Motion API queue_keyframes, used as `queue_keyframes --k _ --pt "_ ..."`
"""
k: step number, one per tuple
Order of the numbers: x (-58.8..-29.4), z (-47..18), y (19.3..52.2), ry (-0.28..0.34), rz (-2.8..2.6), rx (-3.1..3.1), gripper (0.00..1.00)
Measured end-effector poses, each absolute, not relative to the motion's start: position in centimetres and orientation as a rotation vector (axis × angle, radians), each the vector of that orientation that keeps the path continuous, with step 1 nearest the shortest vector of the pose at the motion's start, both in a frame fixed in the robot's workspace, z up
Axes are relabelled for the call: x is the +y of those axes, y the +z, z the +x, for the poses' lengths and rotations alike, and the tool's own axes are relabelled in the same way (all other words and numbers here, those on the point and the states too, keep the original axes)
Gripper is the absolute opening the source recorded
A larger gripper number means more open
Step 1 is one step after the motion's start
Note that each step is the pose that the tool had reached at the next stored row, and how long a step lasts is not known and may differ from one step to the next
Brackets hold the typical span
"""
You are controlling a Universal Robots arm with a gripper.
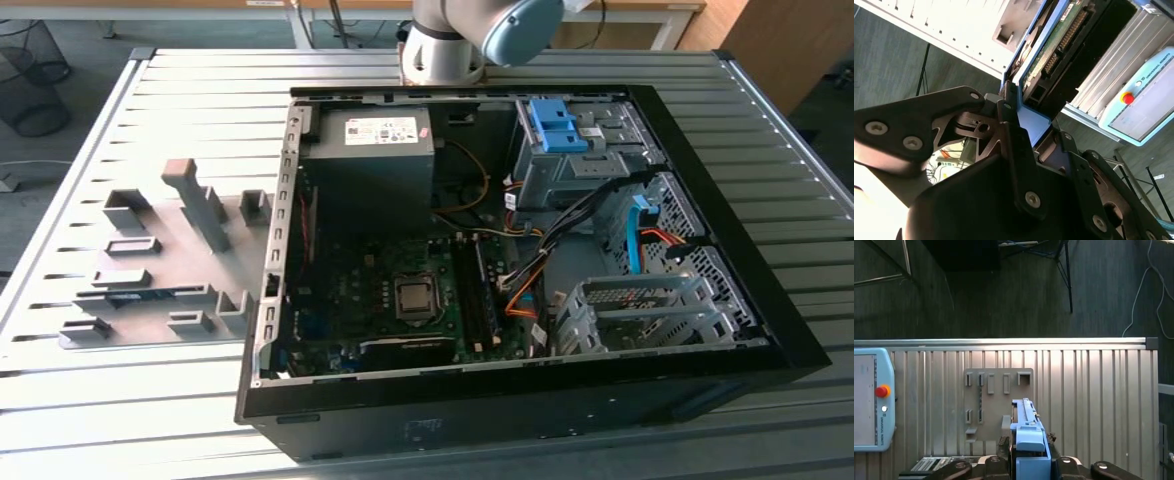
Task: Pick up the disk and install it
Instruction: 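Pick up the disk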
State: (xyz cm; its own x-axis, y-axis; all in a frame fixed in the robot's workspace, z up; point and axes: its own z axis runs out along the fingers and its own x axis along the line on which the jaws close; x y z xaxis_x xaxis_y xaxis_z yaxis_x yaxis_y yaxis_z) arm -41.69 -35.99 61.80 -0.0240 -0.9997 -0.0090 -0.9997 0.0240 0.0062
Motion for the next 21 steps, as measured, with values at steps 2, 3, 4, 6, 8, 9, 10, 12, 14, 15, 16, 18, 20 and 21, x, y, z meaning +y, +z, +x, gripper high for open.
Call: queue_keyframes --k 2,3,4,6,8,9,10,12,14,15,16,18,20,21 --pt "-36.1 -40.8 61.7 0.017 -2.193 2.246 0.37" --pt "-36.2 -40.4 61.7 0.017 -2.193 2.246 0.37" --pt "-36.3 -40.1 61.6 0.017 -2.193 2.246 0.37" --pt "-36.6 -39.4 61.5 0.017 -2.193 2.246 0.37" --pt "-36.9 -38.8 61.4 0.017 -2.193 2.246 0.37" --pt "-37.1 -38.6 61.3 0.017 -2.193 2.246 0.37" --pt "-37.2 -38.3 61.3 0.017 -2.193 2.246 0.37" --pt "-37.5 -37.8 61.2 0.017 -2.193 2.246 0.37" --pt "-37.9 -37.2 61.2 0.017 -2.193 2.246 0.37" --pt "-38.1 -37.0 61.1 0.017 -2.193 2.246 0.37" --pt "-38.2 -36.7 61.1 0.017 -2.193 2.246 0.37" --pt "-38.7 -36.5 61.1 0.017 -2.193 2.246 0.37" --pt "-39.2 -36.4 61.1 0.017 -2.193 2.246 0.37" --pt "-39.4 -36.3 61.0 0.017 -2.193 2.246 0.37"
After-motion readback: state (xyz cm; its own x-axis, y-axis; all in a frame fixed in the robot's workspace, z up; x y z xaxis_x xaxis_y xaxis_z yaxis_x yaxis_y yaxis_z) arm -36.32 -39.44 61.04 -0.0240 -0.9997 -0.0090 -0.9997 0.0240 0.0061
